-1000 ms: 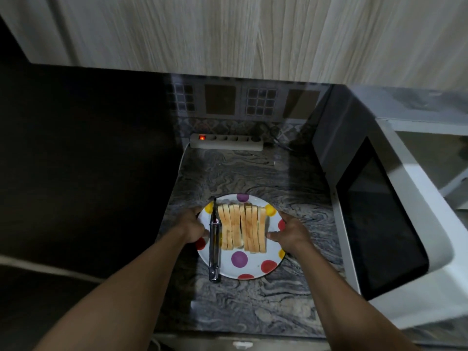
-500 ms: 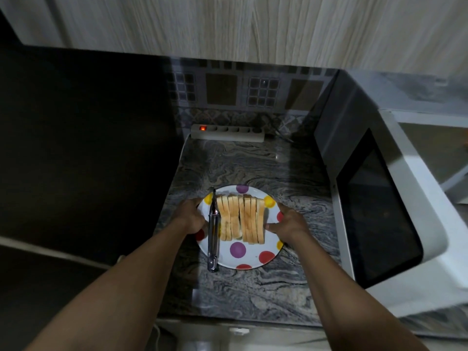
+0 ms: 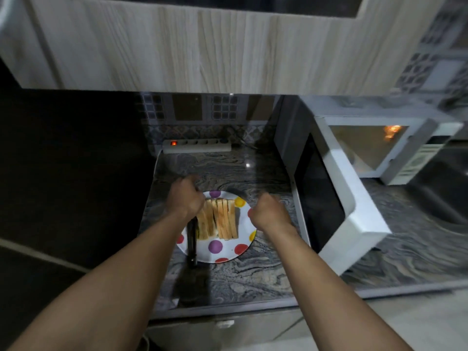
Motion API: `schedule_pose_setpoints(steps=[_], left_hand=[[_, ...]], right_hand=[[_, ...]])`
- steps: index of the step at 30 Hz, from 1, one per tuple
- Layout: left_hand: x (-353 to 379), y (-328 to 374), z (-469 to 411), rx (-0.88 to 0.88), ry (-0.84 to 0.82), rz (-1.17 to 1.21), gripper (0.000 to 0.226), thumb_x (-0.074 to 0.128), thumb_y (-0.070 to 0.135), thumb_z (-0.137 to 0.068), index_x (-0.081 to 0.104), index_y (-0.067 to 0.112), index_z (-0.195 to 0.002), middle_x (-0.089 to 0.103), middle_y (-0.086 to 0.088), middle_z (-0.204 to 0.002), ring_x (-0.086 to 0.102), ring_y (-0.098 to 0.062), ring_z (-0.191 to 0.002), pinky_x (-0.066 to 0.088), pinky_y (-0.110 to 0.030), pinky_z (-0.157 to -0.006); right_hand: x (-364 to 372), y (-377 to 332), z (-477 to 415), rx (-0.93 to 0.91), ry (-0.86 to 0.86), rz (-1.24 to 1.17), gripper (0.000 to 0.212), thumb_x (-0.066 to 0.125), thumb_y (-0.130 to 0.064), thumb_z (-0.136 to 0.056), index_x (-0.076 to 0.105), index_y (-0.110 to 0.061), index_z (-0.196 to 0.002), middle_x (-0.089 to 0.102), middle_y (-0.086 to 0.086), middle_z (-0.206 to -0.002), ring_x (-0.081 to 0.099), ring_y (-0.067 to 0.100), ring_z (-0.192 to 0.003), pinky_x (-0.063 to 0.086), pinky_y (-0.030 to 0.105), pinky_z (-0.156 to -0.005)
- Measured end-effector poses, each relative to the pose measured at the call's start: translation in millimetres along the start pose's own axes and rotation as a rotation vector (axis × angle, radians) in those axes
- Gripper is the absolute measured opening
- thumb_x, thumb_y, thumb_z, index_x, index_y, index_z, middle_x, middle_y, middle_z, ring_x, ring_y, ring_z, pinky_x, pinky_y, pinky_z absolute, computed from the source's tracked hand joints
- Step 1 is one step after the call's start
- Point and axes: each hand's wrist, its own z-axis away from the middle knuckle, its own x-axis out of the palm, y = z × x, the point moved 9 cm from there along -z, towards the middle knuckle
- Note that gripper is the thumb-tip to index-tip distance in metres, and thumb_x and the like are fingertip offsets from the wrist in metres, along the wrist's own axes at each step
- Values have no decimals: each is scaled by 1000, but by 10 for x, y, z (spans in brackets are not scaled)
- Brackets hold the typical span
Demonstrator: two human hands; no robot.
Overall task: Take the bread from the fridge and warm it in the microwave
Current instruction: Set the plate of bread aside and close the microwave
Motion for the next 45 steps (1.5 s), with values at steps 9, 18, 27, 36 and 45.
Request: schedule_pose_setpoints(steps=[9, 18, 27, 36, 45], left_hand=[[120, 1468, 152, 437, -19, 115, 36, 44, 24, -97, 56, 28, -130, 65, -10, -124, 59, -33, -113, 49, -37, -90], [575, 2738, 381, 804, -164, 12, 50, 35, 31, -104, 28, 28, -153, 31, -8, -158, 41, -32, -138, 40, -40, -108], [1056, 3298, 670, 857, -290, -204, 53, 20, 49, -104, 25, 32, -154, 7, -6, -165, 14, -26, -150, 16, -41, -120], [1554, 3757, 801, 815, -85, -192, 60, 21, 49, -104, 26, 17, -154, 15, -5, -164, 5, -21, -152, 8, -44, -121], [1950, 4173, 747, 589, 36, -243, 64, 21, 54, -102, 15, 21, -156, 3, -2, -165, -7, -20, -152, -2, -57, -119]], right_hand=[[-1170, -201, 878, -170, 494, 195, 52, 63, -16, -90, 45, -10, -139, 46, 15, -134, 45, 35, -122, 46, 42, -93], [-1600, 355, 870, -23, 674, 370, 67, 53, -12, -92, 26, -8, -153, 26, 21, -156, 14, 40, -146, 18, 59, -115], [-1875, 1194, 601, -30, 443, 473, 69, 40, -13, -99, 4, -3, -157, 18, 18, -162, 12, 34, -151, 17, 58, -119], [-2376, 2069, 96, -208, 379, 594, 66, 31, -12, -100, 0, -14, -159, 5, 12, -166, 1, 29, -153, 8, 59, -120], [-2846, 2585, -551, -323, 423, 626, 65, 31, -24, -102, 1, -22, -160, 2, 13, -166, -7, 31, -153, 0, 63, -118]])
